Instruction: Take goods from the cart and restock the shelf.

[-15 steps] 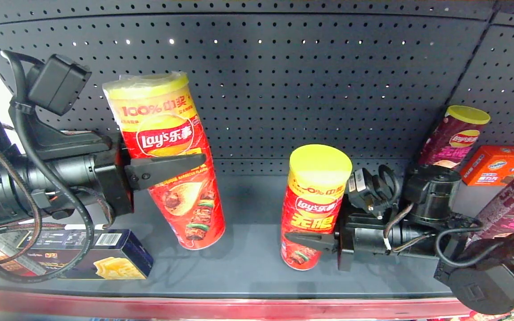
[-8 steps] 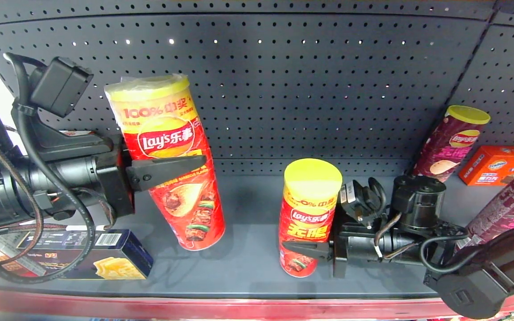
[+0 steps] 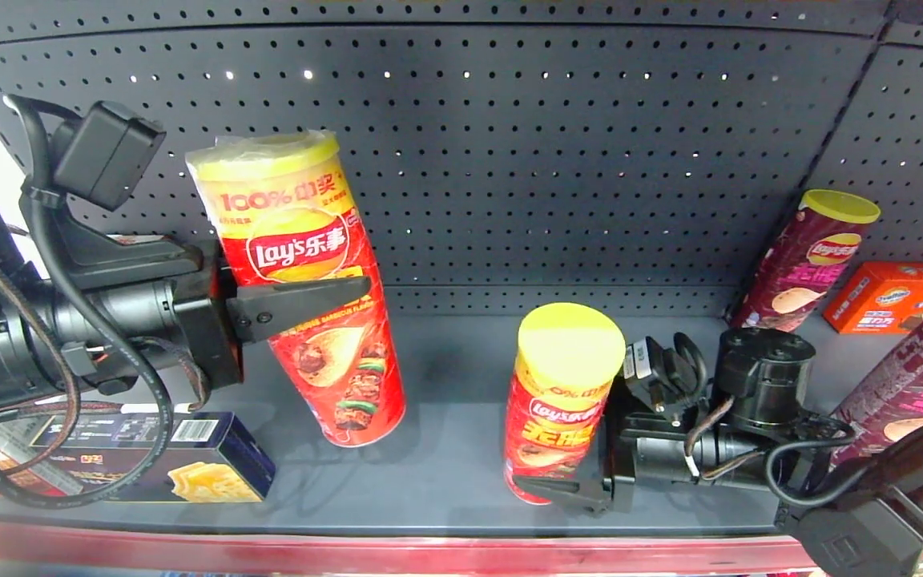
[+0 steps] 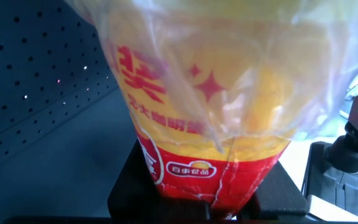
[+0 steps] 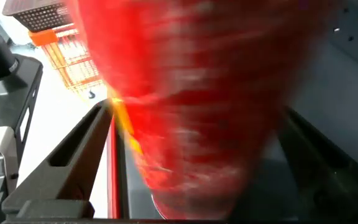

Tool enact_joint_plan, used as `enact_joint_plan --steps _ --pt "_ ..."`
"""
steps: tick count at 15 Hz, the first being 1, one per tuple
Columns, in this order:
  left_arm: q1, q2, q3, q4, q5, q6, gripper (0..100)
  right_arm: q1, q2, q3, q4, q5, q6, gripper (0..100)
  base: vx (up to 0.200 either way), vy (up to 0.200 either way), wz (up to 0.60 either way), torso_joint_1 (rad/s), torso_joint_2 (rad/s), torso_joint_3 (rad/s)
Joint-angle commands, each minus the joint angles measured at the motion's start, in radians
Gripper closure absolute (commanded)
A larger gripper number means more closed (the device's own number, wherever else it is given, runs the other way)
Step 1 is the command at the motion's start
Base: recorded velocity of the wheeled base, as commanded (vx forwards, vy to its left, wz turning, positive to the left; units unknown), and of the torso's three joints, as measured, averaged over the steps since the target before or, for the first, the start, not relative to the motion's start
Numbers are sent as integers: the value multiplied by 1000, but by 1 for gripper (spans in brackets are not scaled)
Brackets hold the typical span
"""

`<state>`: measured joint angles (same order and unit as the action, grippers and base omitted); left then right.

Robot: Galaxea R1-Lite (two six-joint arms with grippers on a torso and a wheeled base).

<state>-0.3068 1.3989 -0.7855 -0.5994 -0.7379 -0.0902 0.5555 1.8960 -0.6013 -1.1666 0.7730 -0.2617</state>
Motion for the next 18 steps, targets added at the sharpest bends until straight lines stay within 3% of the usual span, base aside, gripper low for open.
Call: enact_joint_plan --steps 1,5,10,13,15,18 --pt "0 0 2 0 0 0 100 -8 -37 12 -1 -1 -1 0 0 0 0 0 0 0" --pt "0 0 0 0 0 0 100 -63 -124 34 4 -1 4 0 0 0 0 0 0 0" --pt "0 -8 28 -2 0 0 100 -66 -379 184 27 -4 41 0 0 0 0 0 0 0" --pt "2 -35 49 0 0 -2 100 -101 -676 239 196 -12 78 0 0 0 0 0 0 0" --pt "2 -41 51 0 2 -3 100 -138 -811 238 323 -83 79 0 0 0 0 0 0 0" --pt "6 -43 48 -2 -2 -3 100 -194 -1241 281 722 -434 171 0 0 0 0 0 0 0"
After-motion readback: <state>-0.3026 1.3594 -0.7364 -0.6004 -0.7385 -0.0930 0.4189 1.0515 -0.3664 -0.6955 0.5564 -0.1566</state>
